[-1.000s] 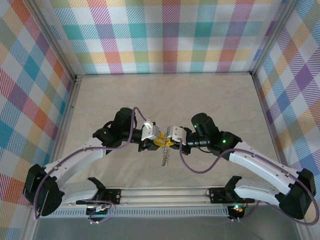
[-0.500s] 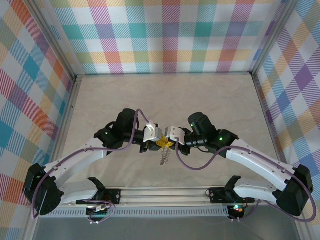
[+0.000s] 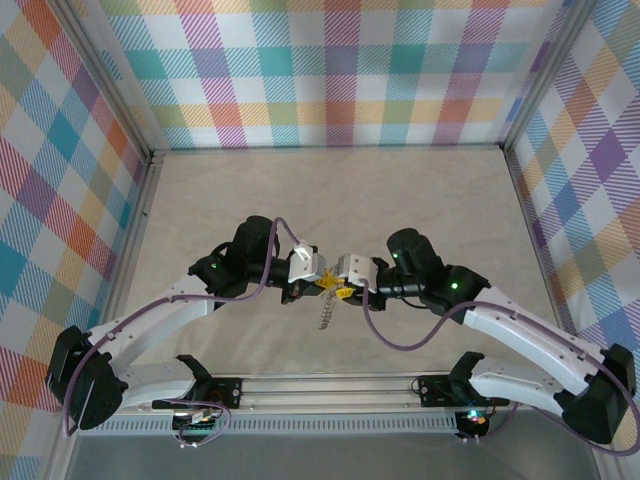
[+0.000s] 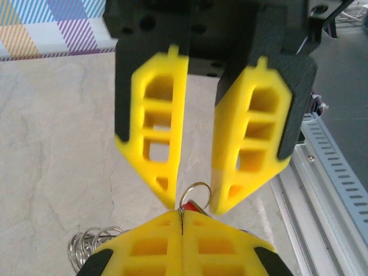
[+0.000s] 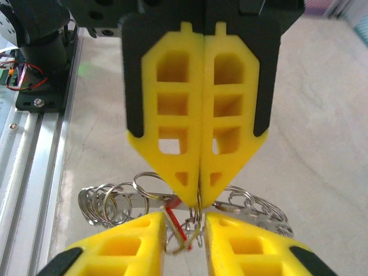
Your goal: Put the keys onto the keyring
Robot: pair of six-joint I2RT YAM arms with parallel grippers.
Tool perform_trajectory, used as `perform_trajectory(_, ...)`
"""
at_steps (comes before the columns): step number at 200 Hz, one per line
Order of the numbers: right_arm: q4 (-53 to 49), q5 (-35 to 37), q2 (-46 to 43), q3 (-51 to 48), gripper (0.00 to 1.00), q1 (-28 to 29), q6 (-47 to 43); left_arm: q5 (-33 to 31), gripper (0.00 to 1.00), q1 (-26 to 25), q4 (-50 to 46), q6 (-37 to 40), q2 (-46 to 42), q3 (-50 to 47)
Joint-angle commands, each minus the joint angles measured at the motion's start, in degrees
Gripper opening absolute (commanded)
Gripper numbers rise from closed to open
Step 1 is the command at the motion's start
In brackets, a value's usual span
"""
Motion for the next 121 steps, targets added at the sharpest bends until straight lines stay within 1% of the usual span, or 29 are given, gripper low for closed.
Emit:
perform_trajectory(1,-0.18,0.69,-3.03,-1.46,0.27,0.18,-0.75,3.73,0.0,-0.95,4.04,-0.23,-1.05,1.15)
perform_trajectory(27,-0.24,0.78,-4.18,-1.67,0.27,0.09,-0.57,3.75,0.0,-0.9,5.93,-0.5,-1.51,0.88)
perform_trajectory(47,0.16,0.22,-3.06,-1.25,0.27,0.09,-0.58,5.1,0.0,-0.93,5.89,-0.19,-1.16,1.14)
perform_trajectory(73,1.63,-0.4,-0.85,-0.65,0.26,0.13,-0.14,4.93,0.0,-0.88,5.8,-0.5,-1.51,1.09)
perform_trajectory(94,1.09,-0.69,0.52,0.35,0.22,0.1,-0.7,4.7,0.0,-0.89,6.06,-0.5,-2.05,0.37)
perform_trajectory(121,2.03,-0.86,0.84,-0.07,0.19,0.09,-0.39,4.02,0.0,-0.93,6.04,-1.05,-2.72,0.15)
